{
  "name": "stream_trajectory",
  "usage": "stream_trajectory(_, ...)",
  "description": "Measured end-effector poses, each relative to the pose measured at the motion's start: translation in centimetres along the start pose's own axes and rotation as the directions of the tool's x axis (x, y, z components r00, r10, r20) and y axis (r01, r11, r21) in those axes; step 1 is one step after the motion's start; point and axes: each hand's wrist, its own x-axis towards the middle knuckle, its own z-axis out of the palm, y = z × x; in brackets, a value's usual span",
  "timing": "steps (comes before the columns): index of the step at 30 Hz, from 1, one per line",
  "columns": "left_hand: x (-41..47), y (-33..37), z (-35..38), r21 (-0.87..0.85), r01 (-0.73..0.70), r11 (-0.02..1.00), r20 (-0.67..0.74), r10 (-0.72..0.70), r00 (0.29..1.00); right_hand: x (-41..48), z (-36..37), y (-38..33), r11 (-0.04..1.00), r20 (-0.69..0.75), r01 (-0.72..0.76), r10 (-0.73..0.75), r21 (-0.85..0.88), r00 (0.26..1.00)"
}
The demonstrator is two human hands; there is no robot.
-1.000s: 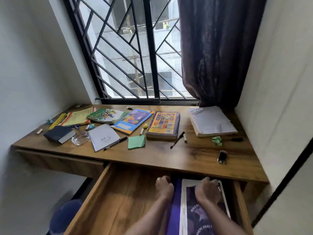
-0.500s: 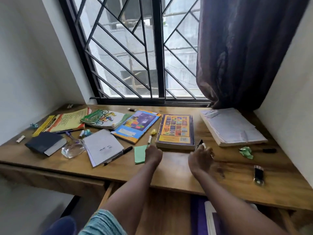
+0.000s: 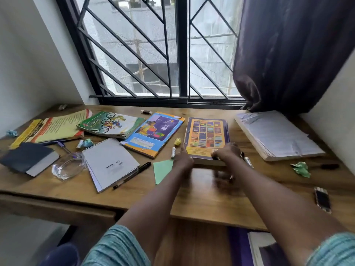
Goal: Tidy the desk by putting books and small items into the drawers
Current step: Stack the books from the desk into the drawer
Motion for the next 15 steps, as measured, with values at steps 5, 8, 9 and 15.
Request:
stream_trajectory(5, 0.5, -0.8, -0.7, -0.015, -0.007, 1.000, -0.042, 0.006, 0.999, 0.8, -0.6, -0.3, 0.906, 0.183, -0.070, -0.009, 0.419, 0.983)
stream_trajectory(8, -0.3, -0.6, -1.2, -0.066, 0.026, 0.997, -0.032, -0.028, 0.999, -0.5, -1.0, -1.4, 0.754, 0.253, -0.153, -0.018, 0.639, 0.967)
stream_trajectory(9, -0.6, -0.6, -1.4, -0.101, 0.043, 0.994, -0.022, -0.045, 0.999, -0.8, -1.3, -1.8, 0.708, 0.248, -0.158, -0.025, 0.688, 0.968)
stream_trajectory(15, -2.7, -0.6, -3.1, -0.418, 0.049, 0.907, 0.131, 0.007, 0.991, -4.3, -4.1, -3.9, 0.676, 0.012, 0.051, -0.088, 0.735, 0.996)
